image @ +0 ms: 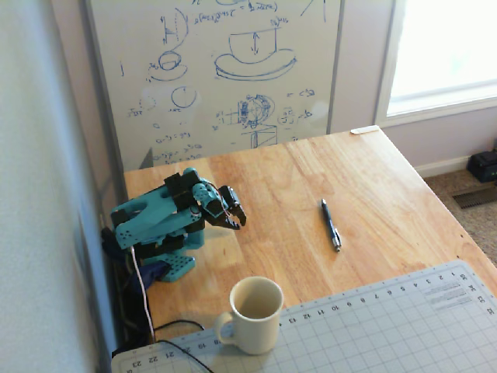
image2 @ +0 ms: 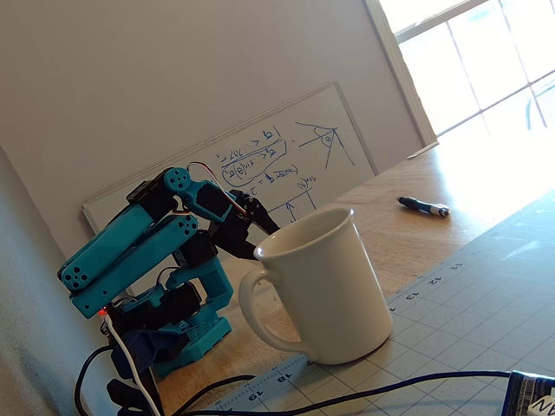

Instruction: Grasp a pen and put it in a mug.

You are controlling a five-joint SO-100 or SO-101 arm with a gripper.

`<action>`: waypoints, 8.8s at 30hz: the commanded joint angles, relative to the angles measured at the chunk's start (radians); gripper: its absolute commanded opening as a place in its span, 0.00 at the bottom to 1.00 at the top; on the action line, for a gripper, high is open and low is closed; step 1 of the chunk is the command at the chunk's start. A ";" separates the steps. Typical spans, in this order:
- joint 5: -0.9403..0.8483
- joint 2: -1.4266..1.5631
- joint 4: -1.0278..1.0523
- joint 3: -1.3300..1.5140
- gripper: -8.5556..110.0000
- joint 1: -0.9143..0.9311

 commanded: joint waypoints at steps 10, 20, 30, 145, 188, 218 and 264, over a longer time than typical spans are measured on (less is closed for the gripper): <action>0.009 -0.442 -0.212 -0.156 0.10 -0.002; 0.026 -0.856 -0.250 -0.483 0.18 0.031; 0.012 -1.212 -0.262 -0.761 0.31 0.173; -0.368 -1.672 -0.265 -1.301 0.07 0.156; -1.766 -0.534 -0.899 -0.738 0.07 1.005; -1.763 -0.443 -0.916 -0.327 0.07 1.267; -0.281 -0.407 -0.735 -0.456 0.08 0.522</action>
